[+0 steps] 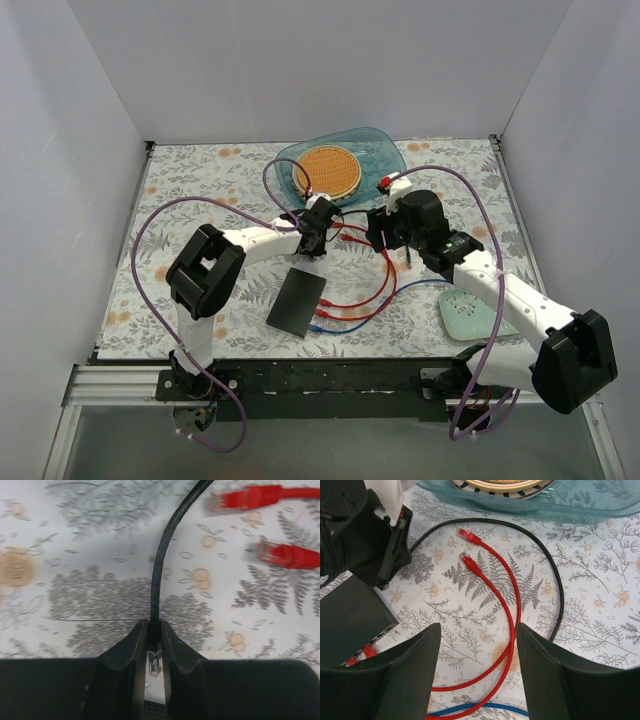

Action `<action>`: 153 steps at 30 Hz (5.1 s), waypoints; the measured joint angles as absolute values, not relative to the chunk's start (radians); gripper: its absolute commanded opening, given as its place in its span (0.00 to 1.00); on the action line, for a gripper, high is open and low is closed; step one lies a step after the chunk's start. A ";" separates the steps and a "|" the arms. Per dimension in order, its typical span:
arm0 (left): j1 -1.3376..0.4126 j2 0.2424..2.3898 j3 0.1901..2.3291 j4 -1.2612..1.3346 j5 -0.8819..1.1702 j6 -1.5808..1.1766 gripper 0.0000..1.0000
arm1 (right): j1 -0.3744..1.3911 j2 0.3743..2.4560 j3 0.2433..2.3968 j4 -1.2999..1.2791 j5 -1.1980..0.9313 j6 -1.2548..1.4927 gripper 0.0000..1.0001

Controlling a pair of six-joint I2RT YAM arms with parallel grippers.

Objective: Insert the plug into the switch port

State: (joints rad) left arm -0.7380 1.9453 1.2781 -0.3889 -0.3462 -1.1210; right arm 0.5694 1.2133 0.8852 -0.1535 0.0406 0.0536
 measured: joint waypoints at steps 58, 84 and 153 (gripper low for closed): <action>-0.721 1.810 1.119 -0.450 -0.219 -1.109 0.00 | 0.564 1.002 0.885 -0.140 -0.052 -0.033 0.88; -0.707 1.524 1.288 -0.409 0.359 -0.963 0.00 | 0.564 0.966 0.874 -0.101 -0.325 -0.158 0.91; -0.504 1.462 1.287 -0.503 0.837 -0.908 0.00 | 0.712 1.171 0.944 -0.149 -0.424 -0.313 0.50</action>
